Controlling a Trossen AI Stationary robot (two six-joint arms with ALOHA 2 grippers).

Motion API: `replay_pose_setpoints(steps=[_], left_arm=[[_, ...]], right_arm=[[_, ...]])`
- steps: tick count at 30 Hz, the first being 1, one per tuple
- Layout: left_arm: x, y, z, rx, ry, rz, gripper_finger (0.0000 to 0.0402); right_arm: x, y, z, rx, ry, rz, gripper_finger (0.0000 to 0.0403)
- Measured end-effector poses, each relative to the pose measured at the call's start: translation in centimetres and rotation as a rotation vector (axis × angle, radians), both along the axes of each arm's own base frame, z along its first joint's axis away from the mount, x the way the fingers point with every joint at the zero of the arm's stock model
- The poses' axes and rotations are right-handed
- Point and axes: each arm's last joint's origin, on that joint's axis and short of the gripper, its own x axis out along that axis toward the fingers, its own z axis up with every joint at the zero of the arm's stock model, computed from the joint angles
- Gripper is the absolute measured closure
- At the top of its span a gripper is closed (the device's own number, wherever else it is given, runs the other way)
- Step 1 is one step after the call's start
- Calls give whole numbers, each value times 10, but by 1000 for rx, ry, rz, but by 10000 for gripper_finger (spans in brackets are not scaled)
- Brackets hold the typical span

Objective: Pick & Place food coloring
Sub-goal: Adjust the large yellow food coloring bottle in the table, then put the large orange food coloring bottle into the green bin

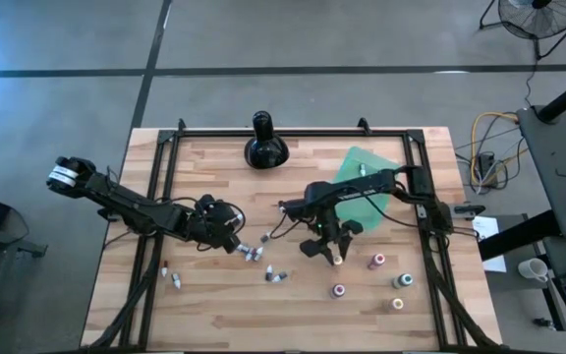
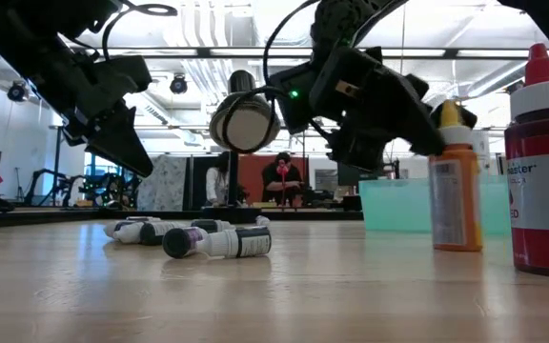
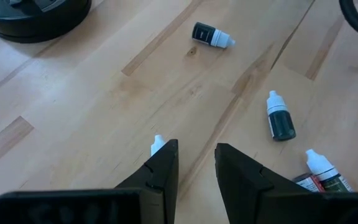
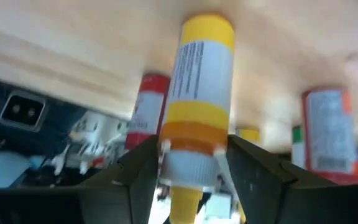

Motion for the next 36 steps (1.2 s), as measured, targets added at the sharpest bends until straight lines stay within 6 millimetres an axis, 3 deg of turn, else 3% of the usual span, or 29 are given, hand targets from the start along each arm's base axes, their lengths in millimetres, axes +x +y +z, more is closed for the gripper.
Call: replay_pose_setpoints(steps=[13,20,27,32,36], left_arm=[[0,0,0,5,0,0,321],[0,0,0,5,0,0,321],[0,0,0,4,0,0,321],[0,0,0,4,-1,0,321],[0,0,0,4,-2,0,321]], right_arm=[[13,-5,17,-233,-107,113,191],[31,6,47,-426,-266,230,191],[39,54,95,-692,-542,580,193],[17,99,123,-1028,-511,875,193],[3,133,130,-1124,-568,1049,193]])
